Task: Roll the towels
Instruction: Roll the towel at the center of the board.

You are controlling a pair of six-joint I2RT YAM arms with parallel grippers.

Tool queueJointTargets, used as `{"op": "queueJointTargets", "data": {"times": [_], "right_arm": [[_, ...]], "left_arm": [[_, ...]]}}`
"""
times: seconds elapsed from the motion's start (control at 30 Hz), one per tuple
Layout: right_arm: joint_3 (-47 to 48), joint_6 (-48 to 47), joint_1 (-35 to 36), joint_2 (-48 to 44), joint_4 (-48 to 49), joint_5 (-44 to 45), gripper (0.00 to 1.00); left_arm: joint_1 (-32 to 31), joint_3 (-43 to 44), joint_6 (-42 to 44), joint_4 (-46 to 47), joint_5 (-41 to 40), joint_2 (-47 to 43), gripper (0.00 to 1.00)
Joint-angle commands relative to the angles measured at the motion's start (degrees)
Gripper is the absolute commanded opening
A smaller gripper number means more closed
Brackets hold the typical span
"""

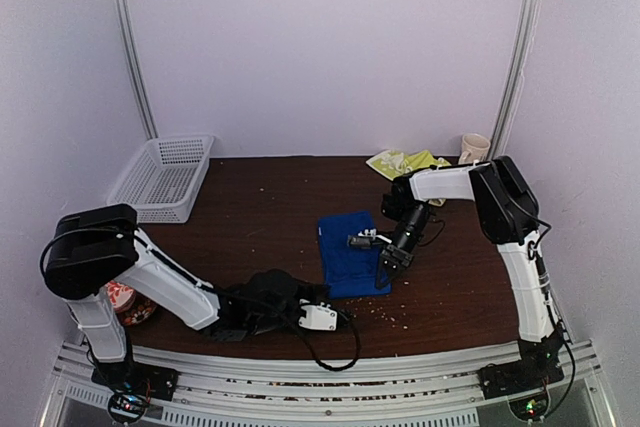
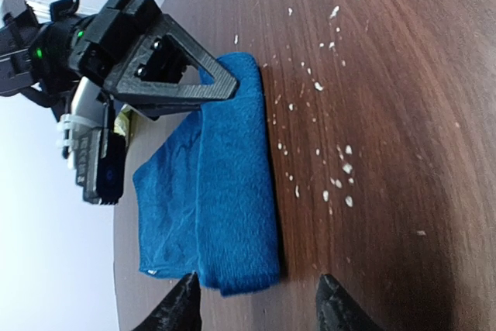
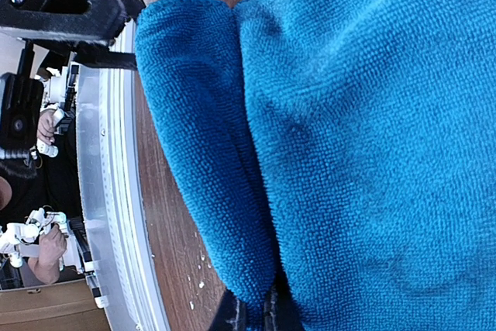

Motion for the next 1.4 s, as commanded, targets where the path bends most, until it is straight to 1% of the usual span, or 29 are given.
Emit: {"op": "queueJointTargets", "data": {"times": [0.0,0.07,0.13,0.23,0.4,0.5,0.8,1.03,1.13,1.23,1.37], "right_arm": [[1.0,0.5,-0.3,1.8,1.4,1.8,0.01],[1.0,0.4,-0.3,1.8,1.4,1.8,0.01],[1.0,0.5,-0.3,1.6,1.3,1.8,0.01],[1.0,0.4,-0.3,1.6,1.4,1.8,0.01],[1.0,0.4,-0.3,1.5,1.3,1.8,0.01],[1.0,0.3,-0.3,1.6,1.3,1.8,0.01],[1.0,0.0,-0.3,1.6,1.0,1.9,0.01],[1.0,-0.2,-0.3,1.8,0.8,1.8,0.01],[1.1,-0.2,-0.3,1.9,0.7,1.9,0.01],[1.2,-0.1,-0.3,2.1,0.7,1.9,0.01],[1.3,0.1,-0.3,2.3,0.7,2.0,0.01]], "left_arm": [[-0.4,-2.0,1.1,8.8,-0.2,-3.9,0.51],[-0.4,0.3,1.2,3.8,2.9,-3.5,0.51],[-0.4,2.4,1.2,0.1,4.2,-2.3,0.51],[-0.4,3.8,1.2,-1.5,5.0,-0.4,0.50],[-0.3,6.3,1.3,-6.2,7.4,2.0,0.45],[0.0,7.7,1.2,-8.8,8.0,3.5,0.44],[3.0,7.3,-1.0,-6.0,5.8,5.6,0.46],[4.0,7.3,-2.0,-6.4,6.4,7.6,0.46],[4.0,6.9,-2.2,-5.3,5.0,8.1,0.46],[4.0,4.7,-2.2,-1.5,4.6,6.6,0.50],[3.7,2.2,-0.9,0.7,7.2,3.2,0.50]]}}
